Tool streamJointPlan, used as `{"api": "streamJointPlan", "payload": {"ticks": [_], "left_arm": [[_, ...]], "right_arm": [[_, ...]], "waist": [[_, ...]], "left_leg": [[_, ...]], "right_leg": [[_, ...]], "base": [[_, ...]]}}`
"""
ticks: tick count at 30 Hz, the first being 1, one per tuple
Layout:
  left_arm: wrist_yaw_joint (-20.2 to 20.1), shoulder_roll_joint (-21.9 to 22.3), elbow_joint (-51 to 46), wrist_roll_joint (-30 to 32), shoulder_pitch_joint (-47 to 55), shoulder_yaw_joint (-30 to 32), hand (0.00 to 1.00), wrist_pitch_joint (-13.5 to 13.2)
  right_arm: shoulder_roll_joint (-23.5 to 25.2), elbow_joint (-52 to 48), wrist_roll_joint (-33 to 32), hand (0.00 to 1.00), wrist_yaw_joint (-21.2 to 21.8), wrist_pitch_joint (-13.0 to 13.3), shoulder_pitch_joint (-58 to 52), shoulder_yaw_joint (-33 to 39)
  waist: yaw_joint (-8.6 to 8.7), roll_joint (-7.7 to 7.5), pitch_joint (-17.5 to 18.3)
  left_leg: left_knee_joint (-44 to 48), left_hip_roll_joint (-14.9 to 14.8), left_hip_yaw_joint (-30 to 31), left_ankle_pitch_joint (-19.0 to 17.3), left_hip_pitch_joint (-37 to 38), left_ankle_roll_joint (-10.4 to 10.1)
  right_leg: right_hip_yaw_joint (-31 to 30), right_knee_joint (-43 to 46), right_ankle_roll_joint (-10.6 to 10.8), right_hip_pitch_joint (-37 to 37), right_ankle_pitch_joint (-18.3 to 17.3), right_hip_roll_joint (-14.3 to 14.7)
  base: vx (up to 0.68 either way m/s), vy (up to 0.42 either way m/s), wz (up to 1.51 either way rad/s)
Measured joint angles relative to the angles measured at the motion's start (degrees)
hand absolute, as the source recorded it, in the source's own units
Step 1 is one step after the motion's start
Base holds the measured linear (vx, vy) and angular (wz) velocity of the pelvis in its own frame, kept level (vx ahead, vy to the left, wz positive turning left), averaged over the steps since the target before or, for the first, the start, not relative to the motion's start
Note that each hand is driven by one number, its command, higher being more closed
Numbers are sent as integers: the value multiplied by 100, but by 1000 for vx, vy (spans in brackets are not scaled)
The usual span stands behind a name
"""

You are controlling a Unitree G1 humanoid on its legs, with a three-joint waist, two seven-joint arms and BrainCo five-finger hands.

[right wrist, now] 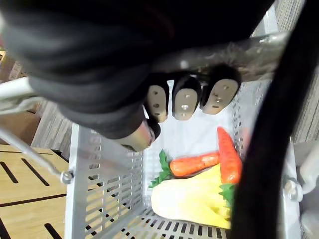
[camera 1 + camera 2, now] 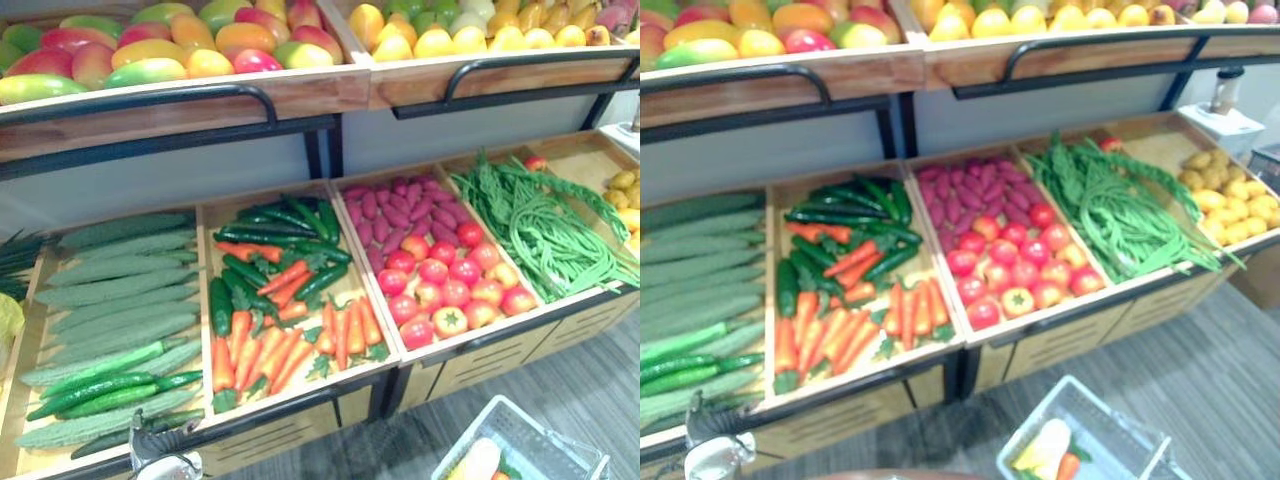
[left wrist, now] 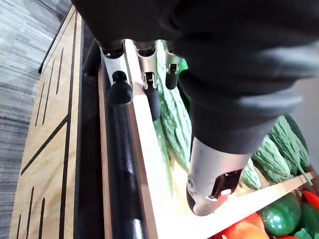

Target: Pick vegetable in the basket

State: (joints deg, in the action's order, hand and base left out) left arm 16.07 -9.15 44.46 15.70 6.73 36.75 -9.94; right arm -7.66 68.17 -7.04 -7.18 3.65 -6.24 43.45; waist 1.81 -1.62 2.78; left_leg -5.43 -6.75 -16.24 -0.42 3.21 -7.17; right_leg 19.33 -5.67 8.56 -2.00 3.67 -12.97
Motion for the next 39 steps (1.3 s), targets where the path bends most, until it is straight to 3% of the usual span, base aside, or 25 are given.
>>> {"api": "streamJointPlan", "payload": {"ticks": [6, 10, 13, 16, 19, 24, 29, 32, 36, 39], "left_arm": [[286, -38, 128, 406, 29, -225, 0, 107], [961, 72, -149, 569, 102, -548, 0, 316], [1500, 697, -1140, 337, 389, -566, 0, 407], [1765, 1038, -2162, 151, 663, -559, 0, 430], [2176, 974, -3205, 261, 705, -403, 0, 479], [2661, 649, -4199, 738, 616, -390, 0, 364], [2635, 800, -4074, 756, 879, -556, 0, 270], [2498, 1099, -3478, 680, 1159, -644, 0, 254], [2111, 1327, -1858, 94, 1293, -568, 0, 264], [1854, 1368, -762, -483, 1322, -121, 0, 309]], "right_arm": [[-2, 14, 52, 100, -147, 4, 47, -134], [50, -5, 48, 100, -278, 78, 35, -234], [201, -57, 29, 100, -409, 223, 16, -369], [243, -93, 20, 100, -435, 238, 16, -532], [241, -145, 22, 100, -470, 267, -16, -647], [187, -227, 33, 100, -478, 273, -42, -900], [188, -249, 40, 100, -474, 279, -9, -1028], [198, -259, 38, 100, -474, 280, -15, -1023], [238, -277, 38, 100, -477, 278, -68, -1013], [347, -271, 45, 100, -487, 271, -86, -911]], "waist": [[100, 54, -42], [104, 41, -99], [120, -45, -212], [111, -87, -298], [48, -102, -339], [-54, 117, -302], [-75, 104, -296], [-135, 111, -292], [-207, 80, -269], [-209, 18, -227]], "left_leg": [[1, 3, -24, -32, 22, -19], [1, 1, -17, -45, 22, -26], [2, -3, -5, -57, 21, -29], [2, -7, 18, -69, 7, -24], [4, -24, 86, -78, -2, -15], [320, -49, 195, -277, -38, 49], [375, -58, 282, -281, -120, 49], [384, -54, 304, -280, -121, 50], [365, -23, 436, -237, -126, 58], [277, -5, 568, -156, -122, 40]], "right_leg": [[-16, -29, 9, -13, -6, -1], [5, -31, 32, -22, -23, -2], [38, -30, 47, -34, -48, -2], [57, -26, 59, -41, -76, 3], [112, 66, 28, -65, -128, 12], [213, 301, -75, -136, -189, -39], [254, 306, -87, -129, -198, -35], [293, 340, -95, -129, -204, -46], [438, 391, -93, -165, -281, -78], [566, 396, -42, -225, -379, -84]], "base": [[4, -5, -2], [0, 0, 0], [0, 0, 0], [20, -21, 6], [46, -16, 13], [46, 5, 10], [-3, -11, 8], [0, 0, 0], [-28, -19, 14], [-10, -32, 22]]}}
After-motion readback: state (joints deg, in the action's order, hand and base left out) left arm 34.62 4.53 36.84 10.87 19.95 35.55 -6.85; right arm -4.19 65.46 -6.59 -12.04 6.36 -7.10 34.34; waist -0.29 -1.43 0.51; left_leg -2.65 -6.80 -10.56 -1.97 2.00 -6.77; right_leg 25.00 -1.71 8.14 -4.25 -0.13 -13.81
